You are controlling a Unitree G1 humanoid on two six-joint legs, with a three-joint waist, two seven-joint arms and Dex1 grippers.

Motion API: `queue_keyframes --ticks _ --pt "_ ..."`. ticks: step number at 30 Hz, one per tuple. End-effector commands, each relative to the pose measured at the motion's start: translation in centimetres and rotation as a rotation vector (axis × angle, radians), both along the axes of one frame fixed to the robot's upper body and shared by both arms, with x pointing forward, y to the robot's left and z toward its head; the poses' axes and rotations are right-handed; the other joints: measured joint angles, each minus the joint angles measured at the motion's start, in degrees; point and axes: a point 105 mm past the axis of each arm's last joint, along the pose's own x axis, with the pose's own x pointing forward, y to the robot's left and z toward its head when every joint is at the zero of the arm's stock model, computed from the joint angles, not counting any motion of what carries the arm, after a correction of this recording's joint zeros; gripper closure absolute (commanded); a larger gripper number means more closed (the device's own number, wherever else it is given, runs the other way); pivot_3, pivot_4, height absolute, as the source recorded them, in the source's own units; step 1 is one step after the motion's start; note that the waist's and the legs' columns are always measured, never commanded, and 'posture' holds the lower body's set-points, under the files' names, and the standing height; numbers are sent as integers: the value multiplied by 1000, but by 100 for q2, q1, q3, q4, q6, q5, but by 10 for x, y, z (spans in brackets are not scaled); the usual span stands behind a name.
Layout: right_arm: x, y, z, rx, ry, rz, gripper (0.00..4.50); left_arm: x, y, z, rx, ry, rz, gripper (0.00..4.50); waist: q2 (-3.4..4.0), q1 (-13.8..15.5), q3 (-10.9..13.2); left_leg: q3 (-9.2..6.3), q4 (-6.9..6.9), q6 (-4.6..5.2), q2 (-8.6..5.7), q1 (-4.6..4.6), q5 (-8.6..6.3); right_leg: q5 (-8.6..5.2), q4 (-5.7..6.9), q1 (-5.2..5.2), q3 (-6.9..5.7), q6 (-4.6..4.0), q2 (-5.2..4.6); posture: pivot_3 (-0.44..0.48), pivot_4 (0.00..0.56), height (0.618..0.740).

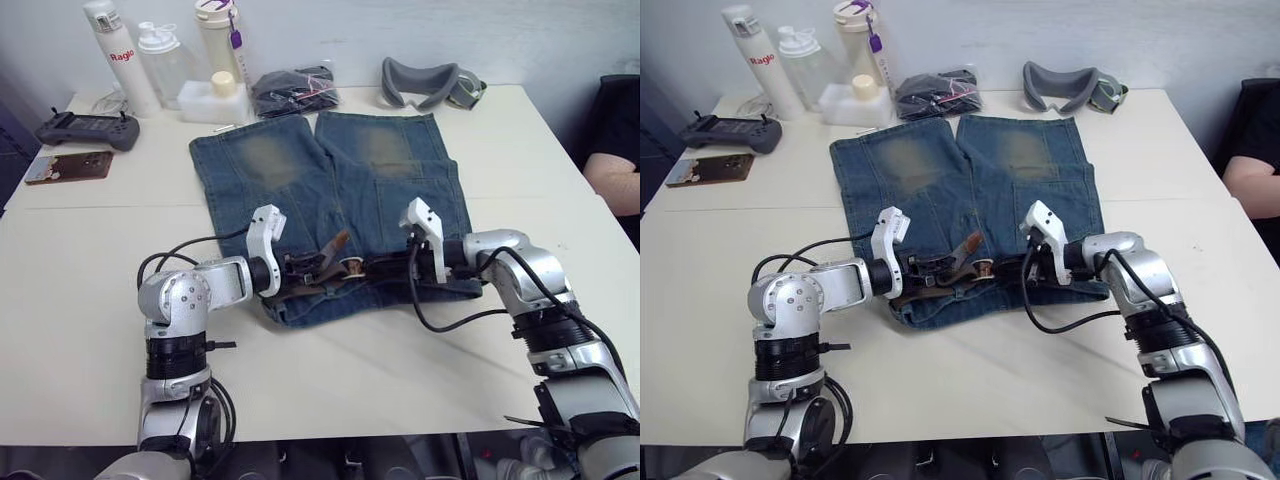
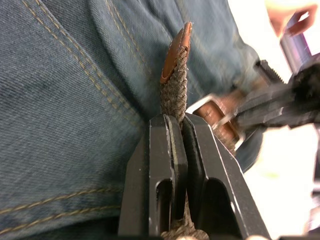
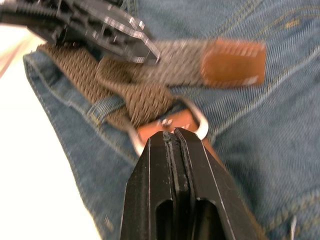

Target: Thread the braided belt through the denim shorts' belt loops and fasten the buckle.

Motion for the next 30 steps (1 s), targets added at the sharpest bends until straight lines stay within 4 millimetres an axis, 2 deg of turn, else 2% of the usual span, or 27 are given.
queue_keyframes --ticks 1,12,23,30 --pt "0 6 0 -12 -27 21 4468 -6 -4 -6 40 -22 -29 4500 0 0 0 0 0 0 0 0 0 0 0 0 0 0 0 0 150 681" --pt "-2 20 -9 -3 7 80 4468 -11 -3 -21 157 -71 -51 4500 2 -1 -2 -2 -1 0 1 5 0 0 -1 6 -1 0 0 0 150 681" --pt "2 19 -34 -65 140 113 4468 -5 -1 -20 169 -113 -21 4500 -4 -3 -24 -5 -1 1 1 17 -1 0 -3 19 -3 0 0 0 150 681" --pt "3 13 -61 -166 275 100 4468 1 0 -15 161 -143 9 4500 -24 -4 -104 -9 -3 1 2 24 -1 0 -6 28 -8 -1 -1 0 150 681"
